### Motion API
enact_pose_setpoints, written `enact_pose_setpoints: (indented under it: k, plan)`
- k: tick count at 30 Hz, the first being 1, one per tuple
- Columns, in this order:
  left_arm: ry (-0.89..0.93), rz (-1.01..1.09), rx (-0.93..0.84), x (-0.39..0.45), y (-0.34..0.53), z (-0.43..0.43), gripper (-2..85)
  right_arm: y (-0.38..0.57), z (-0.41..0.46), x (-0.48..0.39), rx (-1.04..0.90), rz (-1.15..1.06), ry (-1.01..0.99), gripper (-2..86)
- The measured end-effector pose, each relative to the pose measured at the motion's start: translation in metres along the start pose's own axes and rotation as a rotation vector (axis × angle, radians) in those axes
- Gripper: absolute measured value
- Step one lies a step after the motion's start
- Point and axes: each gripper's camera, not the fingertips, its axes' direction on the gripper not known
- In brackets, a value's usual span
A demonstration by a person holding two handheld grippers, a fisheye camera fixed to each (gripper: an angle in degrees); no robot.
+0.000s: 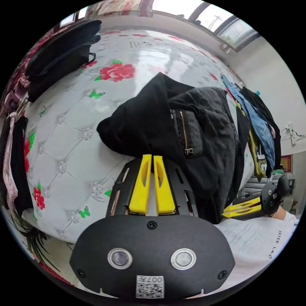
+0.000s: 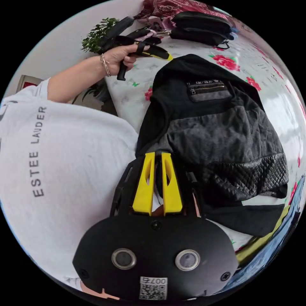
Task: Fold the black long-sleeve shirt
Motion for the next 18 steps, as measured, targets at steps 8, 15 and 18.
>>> enact_pose_setpoints:
  k: [8,15,18]
  plan:
    - [0.120,0.019,-0.078,-0.021,0.093,-0.005,5.8,-0.087,-0.027,-0.017,0.229,-0.137,0.314,8.9]
    - [0.108,0.139,-0.169,0.001,0.127,0.004,8.1,-0.195,0.103,-0.090,-0.113,-0.489,0.431,11.8]
    - [0.129,0.132,-0.170,-0.010,0.123,-0.002,8.4,-0.217,0.144,-0.105,-0.240,-0.545,0.539,8.7]
